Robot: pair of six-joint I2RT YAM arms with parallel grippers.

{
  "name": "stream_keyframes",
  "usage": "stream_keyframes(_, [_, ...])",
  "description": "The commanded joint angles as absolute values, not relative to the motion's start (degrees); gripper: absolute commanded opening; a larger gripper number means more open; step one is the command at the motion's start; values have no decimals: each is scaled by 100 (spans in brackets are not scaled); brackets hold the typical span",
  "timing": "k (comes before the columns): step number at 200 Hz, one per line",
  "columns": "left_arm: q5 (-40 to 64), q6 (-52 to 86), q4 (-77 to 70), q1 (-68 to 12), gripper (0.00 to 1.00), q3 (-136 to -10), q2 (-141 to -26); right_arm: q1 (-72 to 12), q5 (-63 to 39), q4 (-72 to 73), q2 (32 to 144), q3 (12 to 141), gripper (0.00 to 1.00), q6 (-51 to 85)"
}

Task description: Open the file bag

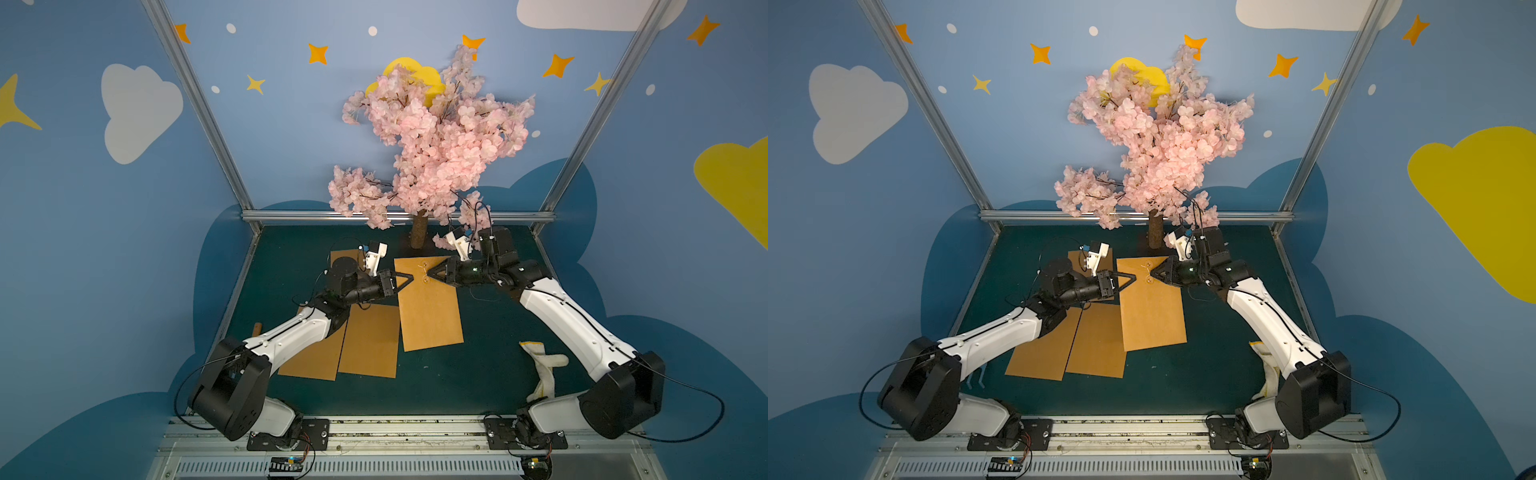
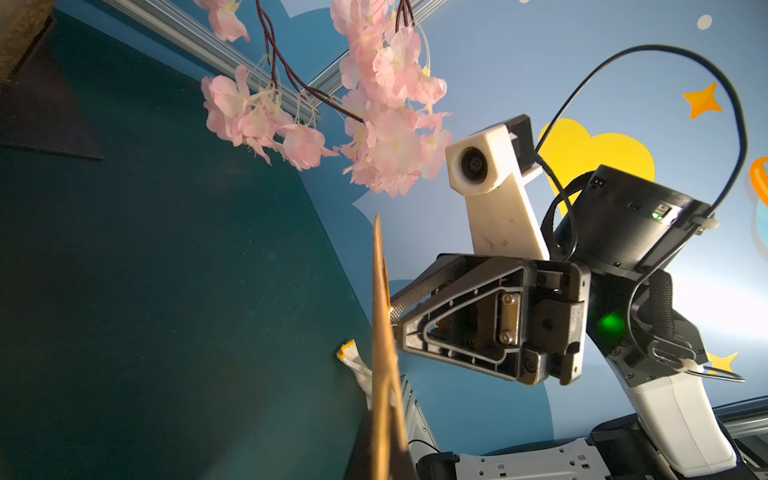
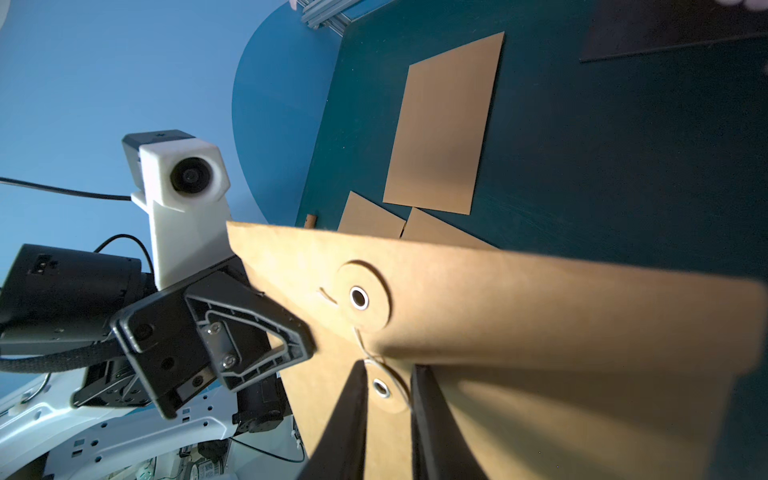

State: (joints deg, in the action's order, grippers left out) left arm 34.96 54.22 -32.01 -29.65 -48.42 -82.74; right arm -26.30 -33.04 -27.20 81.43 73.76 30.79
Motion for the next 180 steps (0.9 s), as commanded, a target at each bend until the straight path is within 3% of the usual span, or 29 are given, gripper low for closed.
stream_keyframes(1, [3617,5371,-3369,-2988,3,-4863,-8324,-2680,-3410,-2641,8209,7533,15,3067])
stream_keyframes(45, [3604,5332,-3318,-2989,3,-4879,-8332,-2716,-3437,-2618,8188,7524,0,3059])
stream_keyframes(180, [3207,5317,-3260,-2863,2,-5111,-8226,-3067,-3364,-3053,7771,7156,0,2834])
